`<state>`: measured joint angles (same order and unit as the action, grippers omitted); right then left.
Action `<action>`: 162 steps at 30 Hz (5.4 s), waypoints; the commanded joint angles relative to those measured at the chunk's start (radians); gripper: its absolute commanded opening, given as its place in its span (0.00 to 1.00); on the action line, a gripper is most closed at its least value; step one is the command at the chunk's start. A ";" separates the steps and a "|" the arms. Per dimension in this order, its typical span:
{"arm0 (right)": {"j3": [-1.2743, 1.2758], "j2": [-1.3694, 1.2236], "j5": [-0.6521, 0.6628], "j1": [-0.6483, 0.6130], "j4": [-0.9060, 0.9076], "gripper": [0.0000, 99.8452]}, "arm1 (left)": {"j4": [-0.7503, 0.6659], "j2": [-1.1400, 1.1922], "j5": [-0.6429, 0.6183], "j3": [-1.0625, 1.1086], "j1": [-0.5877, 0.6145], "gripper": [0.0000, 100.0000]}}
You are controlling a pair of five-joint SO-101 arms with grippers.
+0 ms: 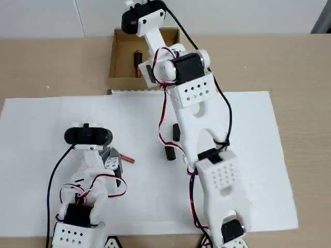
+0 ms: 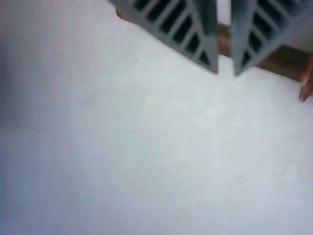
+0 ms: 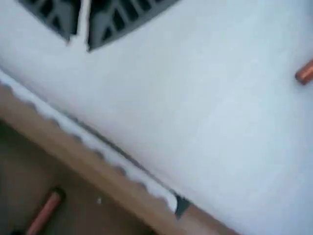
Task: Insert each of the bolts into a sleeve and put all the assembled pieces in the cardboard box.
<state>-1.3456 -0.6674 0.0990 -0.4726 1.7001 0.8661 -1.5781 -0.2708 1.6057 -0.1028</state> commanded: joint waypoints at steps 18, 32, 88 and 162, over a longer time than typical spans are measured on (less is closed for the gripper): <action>0.893 0.387 -0.278 0.042 -0.022 0.01 | -0.006 -0.008 -0.008 -0.002 0.009 0.01; 0.907 0.206 -0.279 0.045 -0.028 0.15 | -0.006 -0.008 -0.008 -0.002 0.009 0.01; 1.433 1.118 -0.345 0.047 -0.025 0.00 | 0.193 0.003 -0.005 -0.317 0.058 0.01; 2.386 2.480 -0.399 0.213 -0.156 0.00 | 0.568 1.484 -0.583 -1.210 0.064 0.14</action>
<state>1.0434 1.8105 -0.2984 -0.2639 1.5681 1.4507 -0.1036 -0.8477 0.4058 -0.0476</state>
